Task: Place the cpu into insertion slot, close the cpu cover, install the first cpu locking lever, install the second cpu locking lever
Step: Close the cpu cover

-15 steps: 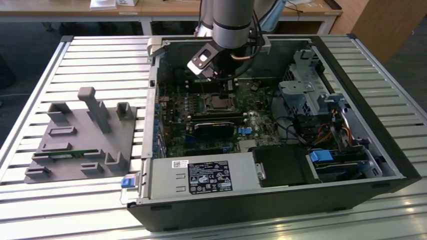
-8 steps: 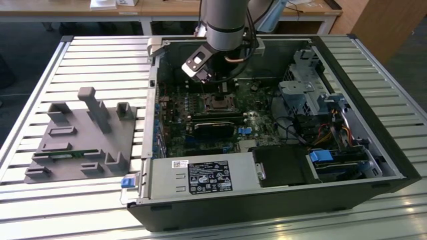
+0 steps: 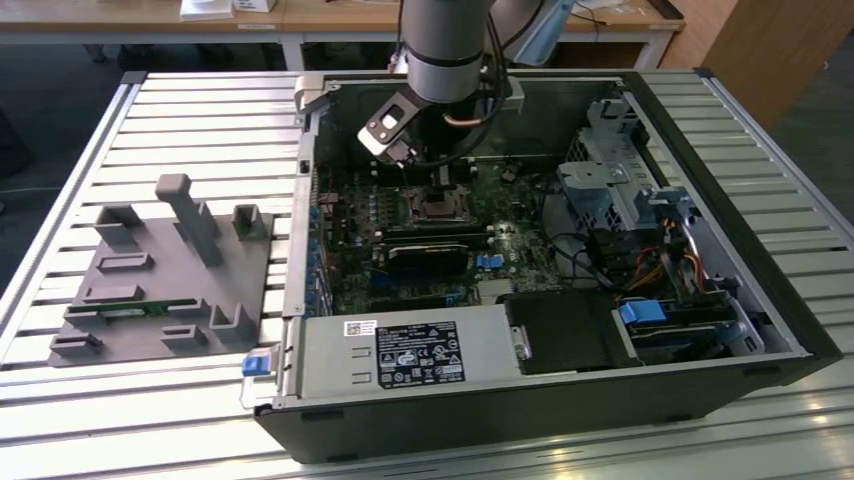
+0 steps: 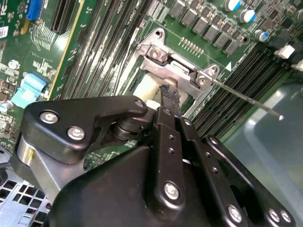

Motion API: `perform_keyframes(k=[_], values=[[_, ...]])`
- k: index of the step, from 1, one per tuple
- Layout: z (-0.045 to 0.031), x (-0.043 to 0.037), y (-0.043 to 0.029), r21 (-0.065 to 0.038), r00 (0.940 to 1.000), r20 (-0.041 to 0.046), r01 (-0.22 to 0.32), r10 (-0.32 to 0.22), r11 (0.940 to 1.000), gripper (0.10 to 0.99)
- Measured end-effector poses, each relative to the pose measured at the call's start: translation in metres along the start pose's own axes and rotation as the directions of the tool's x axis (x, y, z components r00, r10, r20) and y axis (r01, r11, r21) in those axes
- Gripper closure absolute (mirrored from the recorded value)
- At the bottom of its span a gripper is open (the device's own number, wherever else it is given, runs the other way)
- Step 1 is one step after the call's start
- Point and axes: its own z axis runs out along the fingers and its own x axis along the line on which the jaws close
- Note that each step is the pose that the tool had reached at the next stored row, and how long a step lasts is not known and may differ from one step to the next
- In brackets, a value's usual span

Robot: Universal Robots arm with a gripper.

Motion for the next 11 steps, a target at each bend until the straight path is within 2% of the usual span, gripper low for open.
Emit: perform_keyframes(k=[7,11], values=[[0.0038,0.0,-0.0084,0.0,1.0,0.0,0.0,0.0,1.0,0.98],[0.0076,0.0002,-0.0095,0.0,1.0,0.0,0.0,0.0,1.0,0.98]])
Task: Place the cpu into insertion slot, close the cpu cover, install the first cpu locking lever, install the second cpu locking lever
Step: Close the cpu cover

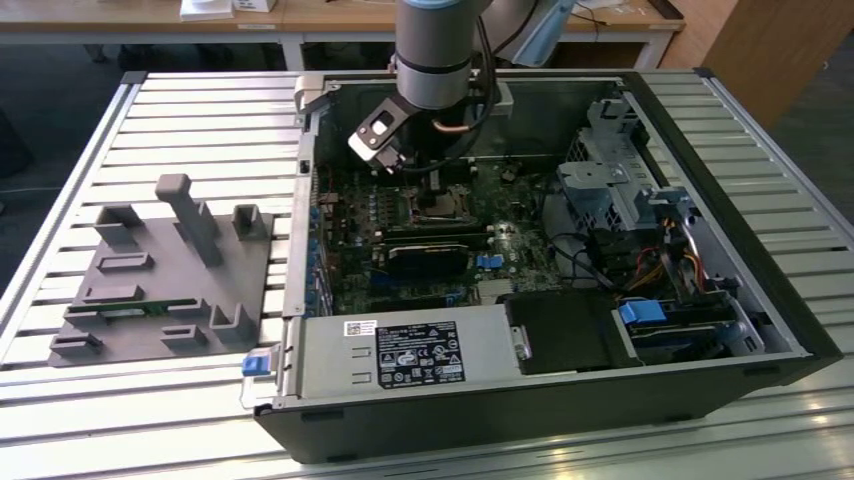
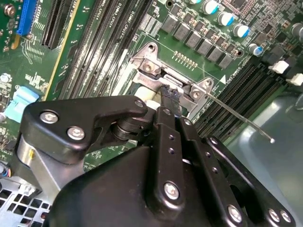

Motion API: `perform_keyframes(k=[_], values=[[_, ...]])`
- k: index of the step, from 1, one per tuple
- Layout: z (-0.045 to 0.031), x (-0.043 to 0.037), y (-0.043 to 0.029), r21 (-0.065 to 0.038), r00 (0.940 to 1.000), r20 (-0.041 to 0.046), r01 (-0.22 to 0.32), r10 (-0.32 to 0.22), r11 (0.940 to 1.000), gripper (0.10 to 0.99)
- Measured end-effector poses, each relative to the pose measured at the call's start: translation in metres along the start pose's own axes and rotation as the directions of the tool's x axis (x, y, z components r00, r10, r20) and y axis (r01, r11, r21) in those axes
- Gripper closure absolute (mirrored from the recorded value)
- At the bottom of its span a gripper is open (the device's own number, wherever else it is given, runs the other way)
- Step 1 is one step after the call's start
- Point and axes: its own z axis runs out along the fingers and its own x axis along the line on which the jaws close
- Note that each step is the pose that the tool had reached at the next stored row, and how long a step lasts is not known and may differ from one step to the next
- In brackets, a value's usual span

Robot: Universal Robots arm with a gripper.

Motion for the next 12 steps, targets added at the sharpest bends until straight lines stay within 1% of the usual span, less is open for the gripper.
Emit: perform_keyframes(k=[2,5,9,12], values=[[0.0012,0.0,-0.0002,0.0,1.0,0.0002,0.0,0.0,1.0,0.98],[0.0009,-0.0001,-0.0004,0.0,1.0,0.0003,0.0,0.0,1.0,0.98],[-0.0049,0.0001,-0.0002,0.0,1.0,0.0001,0.0,0.0,1.0,0.98],[-0.0057,0.0001,0.0013,0.0,1.0,-0.0001,0.0,0.0,1.0,0.98]])
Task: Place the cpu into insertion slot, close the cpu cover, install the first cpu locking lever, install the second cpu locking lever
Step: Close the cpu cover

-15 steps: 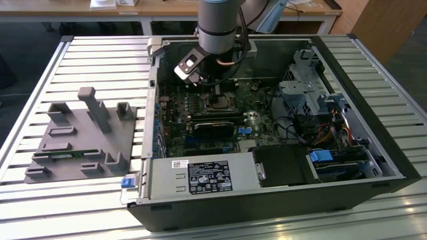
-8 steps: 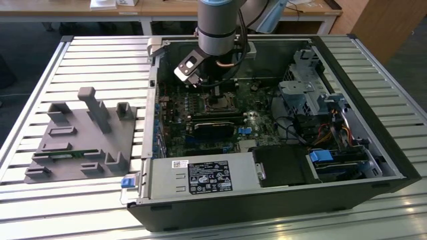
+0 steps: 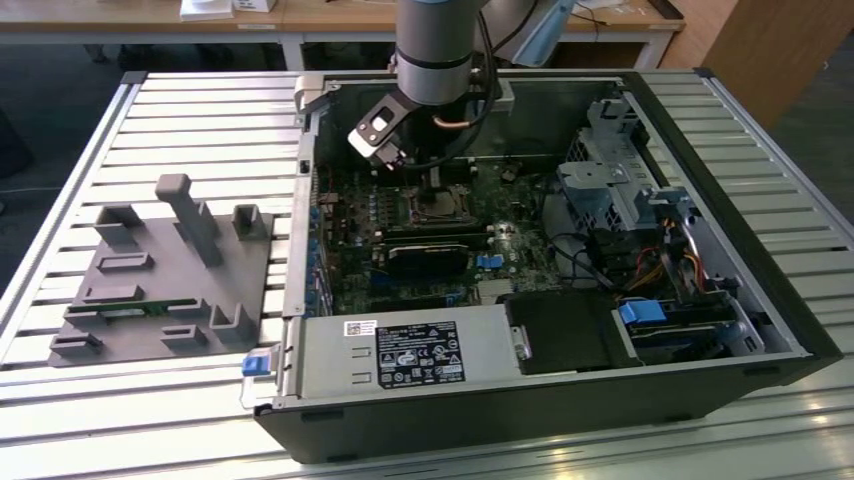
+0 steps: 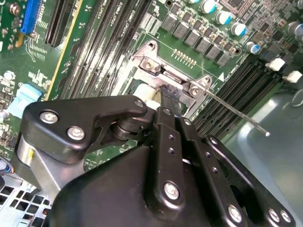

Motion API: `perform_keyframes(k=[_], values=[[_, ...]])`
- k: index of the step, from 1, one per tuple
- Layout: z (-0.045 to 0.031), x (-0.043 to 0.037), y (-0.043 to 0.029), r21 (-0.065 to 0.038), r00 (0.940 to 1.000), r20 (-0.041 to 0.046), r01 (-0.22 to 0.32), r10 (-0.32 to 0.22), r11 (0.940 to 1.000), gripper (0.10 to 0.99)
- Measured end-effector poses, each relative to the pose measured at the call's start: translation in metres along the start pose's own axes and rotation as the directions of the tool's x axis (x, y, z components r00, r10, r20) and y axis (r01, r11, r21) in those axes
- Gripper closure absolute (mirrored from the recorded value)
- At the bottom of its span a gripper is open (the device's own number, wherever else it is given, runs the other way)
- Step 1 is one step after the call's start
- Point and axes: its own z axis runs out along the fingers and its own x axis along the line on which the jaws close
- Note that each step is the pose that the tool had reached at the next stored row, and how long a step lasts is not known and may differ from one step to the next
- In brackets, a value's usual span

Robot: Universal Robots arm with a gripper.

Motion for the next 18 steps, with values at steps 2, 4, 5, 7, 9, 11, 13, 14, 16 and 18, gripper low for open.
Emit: perform_keyframes(k=[2,4,5,7,9,11,13,14,16,18], values=[[-0.0001,0.0,0.0025,0.0,1.0,0.0002,0.0,0.0,1.0,0.98],[0.0,0.0,0.0054,0.0,1.0,0.0002,0.0,0.0,1.0,0.98],[0.0,0.0,0.0069,0.0,1.0,0.0002,0.0,0.0,1.0,0.98],[0.0001,-0.0001,0.0093,0.0,1.0,0.0002,0.0,0.0,1.0,0.98],[0.0001,0.0,0.0112,0.0,1.0,0.0002,0.0,0.0,1.0,0.98],[0.0002,0.0,0.0132,0.0,1.0,0.0001,0.0,0.0,1.0,0.98],[0.0002,-0.0001,0.0146,0.0,1.0,0.0002,0.0,0.0,1.0,0.98],[0.0002,0.0,0.015,0.0,1.0,0.0002,0.0,0.0,1.0,0.98],[0.0002,0.0,0.0158,0.0,1.0,0.0002,0.0,0.0,1.0,0.98],[0.0002,0.0,0.0162,0.0,1.0,0.0002,0.0,0.0,1.0,0.98]])
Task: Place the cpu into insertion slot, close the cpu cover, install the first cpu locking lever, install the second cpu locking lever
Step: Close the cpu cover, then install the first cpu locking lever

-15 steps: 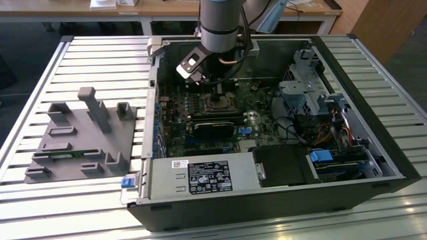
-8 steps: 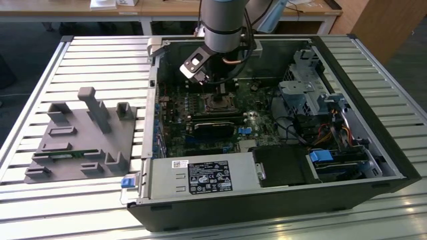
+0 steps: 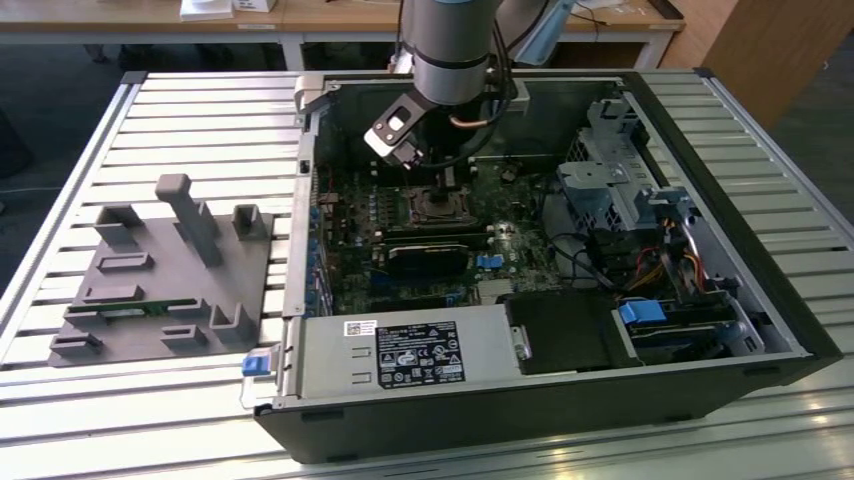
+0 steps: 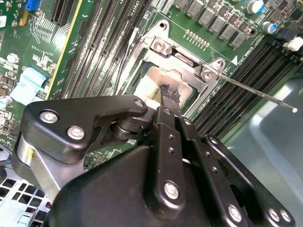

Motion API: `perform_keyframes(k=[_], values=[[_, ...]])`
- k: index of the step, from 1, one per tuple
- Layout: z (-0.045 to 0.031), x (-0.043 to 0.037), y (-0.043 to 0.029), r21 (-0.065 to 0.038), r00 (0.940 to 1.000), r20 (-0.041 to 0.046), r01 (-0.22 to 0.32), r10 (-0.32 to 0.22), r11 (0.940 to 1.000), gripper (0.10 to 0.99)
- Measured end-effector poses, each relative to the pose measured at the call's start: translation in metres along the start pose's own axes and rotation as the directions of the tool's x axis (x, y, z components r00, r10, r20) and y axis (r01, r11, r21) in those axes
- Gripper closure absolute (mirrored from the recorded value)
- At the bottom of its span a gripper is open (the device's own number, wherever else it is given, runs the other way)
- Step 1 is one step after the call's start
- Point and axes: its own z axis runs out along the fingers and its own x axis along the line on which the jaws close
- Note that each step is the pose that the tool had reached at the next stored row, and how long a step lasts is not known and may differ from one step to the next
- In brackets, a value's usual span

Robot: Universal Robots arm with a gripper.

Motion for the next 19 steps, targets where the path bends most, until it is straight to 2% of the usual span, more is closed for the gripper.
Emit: perform_keyframes(k=[19], values=[[-0.0038,0.0001,0.0004,0.0,1.0,0.0,0.0,0.0,1.0,0.98]])
